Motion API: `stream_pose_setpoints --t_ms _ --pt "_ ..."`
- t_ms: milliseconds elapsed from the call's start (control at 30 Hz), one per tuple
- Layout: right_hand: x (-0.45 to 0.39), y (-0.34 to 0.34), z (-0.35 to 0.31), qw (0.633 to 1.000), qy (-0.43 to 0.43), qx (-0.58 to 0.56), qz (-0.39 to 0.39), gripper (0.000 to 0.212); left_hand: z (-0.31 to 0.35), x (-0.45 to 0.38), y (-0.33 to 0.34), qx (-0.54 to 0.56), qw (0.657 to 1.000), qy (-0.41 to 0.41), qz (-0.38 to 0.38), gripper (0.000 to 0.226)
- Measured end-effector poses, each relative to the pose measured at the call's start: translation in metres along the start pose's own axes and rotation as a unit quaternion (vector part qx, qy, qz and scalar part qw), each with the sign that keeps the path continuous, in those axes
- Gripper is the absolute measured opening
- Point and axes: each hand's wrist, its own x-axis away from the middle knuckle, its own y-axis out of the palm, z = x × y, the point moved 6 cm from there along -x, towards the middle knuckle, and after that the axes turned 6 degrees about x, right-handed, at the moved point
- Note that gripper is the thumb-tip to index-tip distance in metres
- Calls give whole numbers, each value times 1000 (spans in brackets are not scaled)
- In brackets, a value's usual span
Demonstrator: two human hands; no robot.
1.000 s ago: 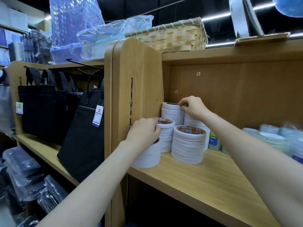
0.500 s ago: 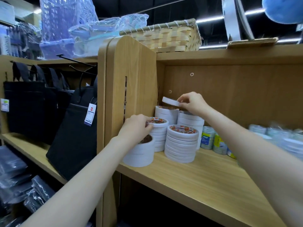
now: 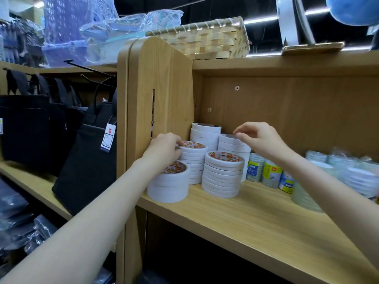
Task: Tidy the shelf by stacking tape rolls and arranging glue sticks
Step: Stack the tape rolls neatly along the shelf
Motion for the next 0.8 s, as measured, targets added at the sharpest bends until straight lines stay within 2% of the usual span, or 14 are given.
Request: stream_pose_setpoints --t_ms 67,167,233,300,400,600,800 --pt "23 4 0 999 -6 -19 -43 6 5 1 1 -7 1000 5 0 28" --pt "38 22 13 993 52 -28 -99 35 21 1 6 -3 1000 13 -14 27" --pt "42 30 22 984 114 -101 -93 43 26 1 11 -11 1000 19 -19 27" --pt "43 34 26 979 140 -130 -68 42 24 0 12 -6 1000 19 -10 25" --pt "44 36 25 982 142 -122 -24 43 19 -4 12 17 1000 17 -7 23" --pt "56 48 31 959 184 -203 -74 64 19 -11 19 -37 996 23 -73 32" --pt "58 54 25 956 193 -220 -33 68 19 -17 18 -42 993 20 -105 28"
